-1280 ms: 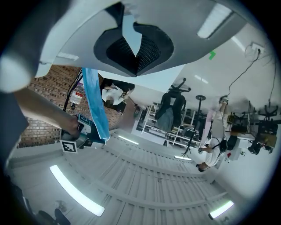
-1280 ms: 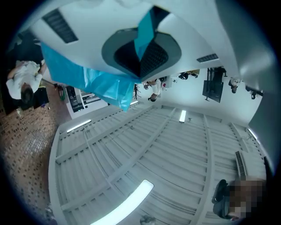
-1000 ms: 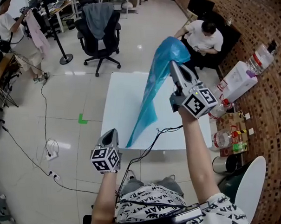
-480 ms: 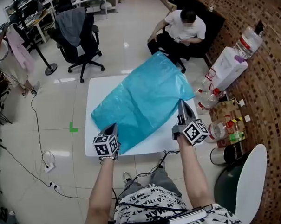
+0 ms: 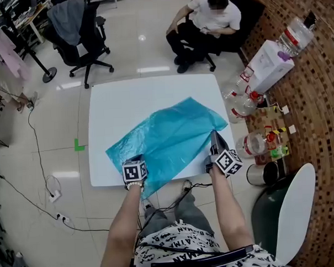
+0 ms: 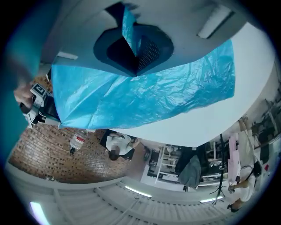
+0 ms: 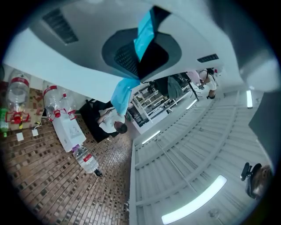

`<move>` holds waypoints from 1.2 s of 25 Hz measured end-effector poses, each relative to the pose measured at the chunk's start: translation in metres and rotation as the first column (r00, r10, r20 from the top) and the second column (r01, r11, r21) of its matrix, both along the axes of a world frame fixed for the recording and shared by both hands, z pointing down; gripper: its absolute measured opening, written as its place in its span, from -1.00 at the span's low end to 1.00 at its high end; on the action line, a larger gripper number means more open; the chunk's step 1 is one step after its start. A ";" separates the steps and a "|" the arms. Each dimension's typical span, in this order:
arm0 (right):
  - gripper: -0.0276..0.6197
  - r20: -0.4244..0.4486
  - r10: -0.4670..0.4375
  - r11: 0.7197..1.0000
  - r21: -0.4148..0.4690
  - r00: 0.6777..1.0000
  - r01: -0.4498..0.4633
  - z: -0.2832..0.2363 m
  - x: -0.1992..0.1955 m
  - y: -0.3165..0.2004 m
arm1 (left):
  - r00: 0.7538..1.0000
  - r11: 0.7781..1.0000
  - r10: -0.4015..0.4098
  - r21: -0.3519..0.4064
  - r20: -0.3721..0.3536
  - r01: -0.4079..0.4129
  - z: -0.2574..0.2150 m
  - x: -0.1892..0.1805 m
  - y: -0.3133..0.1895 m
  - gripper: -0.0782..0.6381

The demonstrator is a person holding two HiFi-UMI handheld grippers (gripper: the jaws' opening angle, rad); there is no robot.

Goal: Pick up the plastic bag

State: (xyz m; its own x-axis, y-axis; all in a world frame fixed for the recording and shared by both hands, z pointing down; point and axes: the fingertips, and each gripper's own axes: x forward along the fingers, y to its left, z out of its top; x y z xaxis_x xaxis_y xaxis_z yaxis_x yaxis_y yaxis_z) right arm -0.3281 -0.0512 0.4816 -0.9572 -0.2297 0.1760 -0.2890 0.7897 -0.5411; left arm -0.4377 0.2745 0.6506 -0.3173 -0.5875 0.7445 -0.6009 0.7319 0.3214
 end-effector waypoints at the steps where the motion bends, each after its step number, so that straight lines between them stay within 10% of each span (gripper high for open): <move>1: -0.88 -0.030 0.007 1.000 0.000 1.000 -0.007 0.009 0.009 -0.003 | 1.000 1.000 0.004 0.000 0.012 -0.004 0.000 -0.009 -0.005 -0.78; 8: -0.87 -0.372 0.003 1.000 0.001 0.928 -0.003 0.099 0.082 0.011 | 0.995 0.994 0.099 -0.038 0.032 -0.098 -0.003 -0.063 -0.030 -0.78; 12: -0.13 -0.485 0.117 0.991 0.111 0.866 -0.072 0.098 0.121 -0.011 | 0.979 0.978 0.195 -0.084 0.054 -0.190 -0.003 -0.069 -0.035 -0.78; 16: -0.22 -0.522 -0.050 0.927 0.293 0.852 0.233 0.067 0.073 -0.005 | 0.969 0.976 0.215 -0.002 0.122 -0.216 -0.035 -0.063 -0.034 -0.78; 21: -0.11 -0.690 -0.233 0.804 0.259 0.685 0.535 0.115 -0.036 0.001 | 0.971 0.977 0.214 -0.033 0.106 -0.212 -0.036 -0.008 -0.005 -0.78; 26: -0.11 -0.805 -0.240 0.786 0.167 0.543 0.596 0.154 -0.034 -0.014 | 0.988 0.986 0.139 -0.102 0.070 -0.132 -0.007 0.019 0.020 -0.78; 30: -0.10 -0.788 -0.221 0.827 0.162 0.575 0.538 0.159 -0.003 -0.009 | 0.989 0.987 0.119 -0.119 0.086 -0.108 -0.003 -0.006 0.021 -0.78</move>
State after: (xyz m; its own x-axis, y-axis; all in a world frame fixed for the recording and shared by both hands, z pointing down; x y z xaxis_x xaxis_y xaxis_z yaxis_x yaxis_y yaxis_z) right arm -0.3315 -0.0604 0.6405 -0.5660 -0.0697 0.8214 -0.0743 0.9967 0.0334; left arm -0.4437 0.2952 0.6474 -0.3237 -0.5366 0.7793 -0.7053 0.6858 0.1793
